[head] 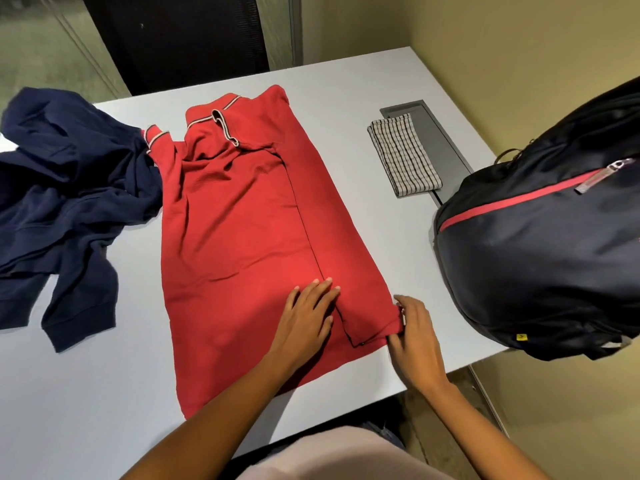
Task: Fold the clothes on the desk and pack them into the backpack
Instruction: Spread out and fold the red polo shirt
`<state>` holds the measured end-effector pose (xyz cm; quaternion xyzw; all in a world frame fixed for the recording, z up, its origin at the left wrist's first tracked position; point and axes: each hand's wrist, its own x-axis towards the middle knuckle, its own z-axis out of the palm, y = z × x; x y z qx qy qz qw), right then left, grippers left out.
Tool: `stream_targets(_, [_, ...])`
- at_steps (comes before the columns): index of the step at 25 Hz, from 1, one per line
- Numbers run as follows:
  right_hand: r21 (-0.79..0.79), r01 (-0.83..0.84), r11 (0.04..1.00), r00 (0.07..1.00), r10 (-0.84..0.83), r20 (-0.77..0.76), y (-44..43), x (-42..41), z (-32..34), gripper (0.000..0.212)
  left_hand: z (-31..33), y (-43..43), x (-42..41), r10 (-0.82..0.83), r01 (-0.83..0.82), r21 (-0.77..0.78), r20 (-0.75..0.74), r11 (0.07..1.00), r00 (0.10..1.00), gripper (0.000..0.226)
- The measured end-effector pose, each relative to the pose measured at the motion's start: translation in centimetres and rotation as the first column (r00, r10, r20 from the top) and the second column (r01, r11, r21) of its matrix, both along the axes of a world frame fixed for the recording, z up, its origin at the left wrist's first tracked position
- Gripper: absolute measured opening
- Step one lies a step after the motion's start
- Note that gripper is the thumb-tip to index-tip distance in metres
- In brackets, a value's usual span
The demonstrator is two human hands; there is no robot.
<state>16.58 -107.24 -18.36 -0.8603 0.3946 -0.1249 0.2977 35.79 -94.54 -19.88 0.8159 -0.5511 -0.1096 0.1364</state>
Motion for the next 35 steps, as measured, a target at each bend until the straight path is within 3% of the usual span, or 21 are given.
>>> stream_targets(2, [0.141,0.040,0.989,0.993,-0.055,0.101,-0.5,0.0,0.2,0.040,0.1,-0.8,-0.5,-0.065,0.065,0.005,-0.019,0.998,0.998,0.054])
stream_targets(5, [0.057,0.139,0.989,0.974,-0.146,0.170,-0.6,-0.8,0.8,0.025,0.2,-1.6,-1.1,-0.130,0.130,0.021,-0.001,0.991,0.992,0.055])
stream_targets(10, [0.038,0.286,0.957,0.958,-0.287,0.027,0.6,-3.1,-1.0,0.025,-0.5,-0.8,-1.4,-0.125,0.124,0.051,0.005,0.991,0.992,0.051])
stream_targets(12, [-0.013,0.308,0.951,0.950,-0.306,0.068,1.1,-3.0,-1.0,0.028,-0.6,-0.3,-1.4,-0.145,0.144,0.045,0.014,0.989,0.989,0.050])
stream_targets(14, [-0.098,0.268,0.959,0.959,-0.256,0.118,1.1,-1.6,-0.2,0.027,-0.6,-0.2,-1.3,-0.171,0.171,0.029,0.001,0.985,0.985,0.049])
stream_targets(17, [-0.185,0.041,0.982,0.998,-0.030,0.060,0.6,1.2,0.0,0.033,-0.7,-0.1,-1.4,-0.204,0.204,0.036,-0.019,0.978,0.979,0.051])
stream_targets(21, [-0.186,-0.259,0.948,0.960,0.231,-0.156,0.5,2.5,-2.6,0.050,-0.4,-0.7,-0.8,-0.061,0.063,0.016,-0.059,0.998,0.996,0.052])
stream_targets(27, [-0.302,-0.230,0.925,0.945,0.138,-0.297,1.1,0.0,-3.1,0.047,-0.4,-1.3,3.0,0.107,-0.108,-0.011,-0.029,0.994,0.994,0.055])
stream_targets(31, [-0.324,-0.012,0.946,0.983,-0.048,-0.175,-0.1,3.9,-1.3,0.030,0.2,-2.1,5.8,0.253,-0.253,-0.057,-0.006,0.966,0.967,0.057])
stream_targets(35, [-0.297,-0.104,0.949,0.994,0.107,-0.009,-2.3,10.9,-0.9,0.017,0.5,-3.6,8.6,0.368,-0.368,-0.066,-0.004,0.928,0.930,0.058])
